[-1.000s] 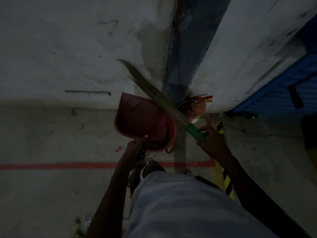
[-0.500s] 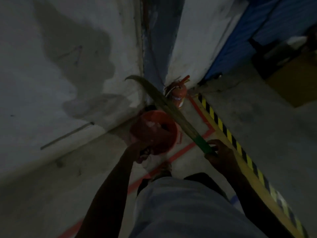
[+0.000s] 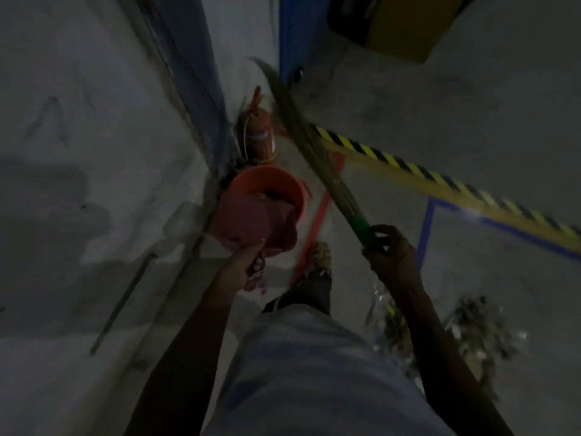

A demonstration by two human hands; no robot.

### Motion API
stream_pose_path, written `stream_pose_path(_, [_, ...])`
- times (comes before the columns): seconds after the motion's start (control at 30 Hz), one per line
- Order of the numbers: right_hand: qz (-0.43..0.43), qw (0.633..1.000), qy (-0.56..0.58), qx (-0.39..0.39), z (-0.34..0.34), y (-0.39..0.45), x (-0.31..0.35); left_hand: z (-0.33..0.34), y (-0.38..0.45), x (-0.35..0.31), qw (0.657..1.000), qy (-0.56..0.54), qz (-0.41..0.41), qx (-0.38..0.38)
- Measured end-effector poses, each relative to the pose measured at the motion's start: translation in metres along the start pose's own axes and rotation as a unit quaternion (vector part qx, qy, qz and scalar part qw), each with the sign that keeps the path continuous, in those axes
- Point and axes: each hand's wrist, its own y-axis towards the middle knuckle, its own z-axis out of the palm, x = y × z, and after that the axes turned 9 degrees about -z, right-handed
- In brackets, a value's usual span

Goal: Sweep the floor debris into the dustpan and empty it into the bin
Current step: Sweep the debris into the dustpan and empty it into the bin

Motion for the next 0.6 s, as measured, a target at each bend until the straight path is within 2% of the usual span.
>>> stream_pose_path(0.23, [0.096, 0.992, 0.055, -0.065, 0.025, -0.147, -0.007, -0.058, -0.062, 0.042, 0.997, 0.067, 0.016, 0.019])
stream_pose_path(0.37, [0.173, 0.979, 0.087, -0.057, 0.047, -0.218, 0.005, -0.084, -0.084, 0.058, 0.992, 0.115, 0.032, 0.043])
stream_pose_path(0.6, [0.261, 0.959, 0.101, -0.041, 0.137, -0.256, -0.002, -0.124, -0.072, 0.077, 0.982, 0.179, 0.06, 0.031])
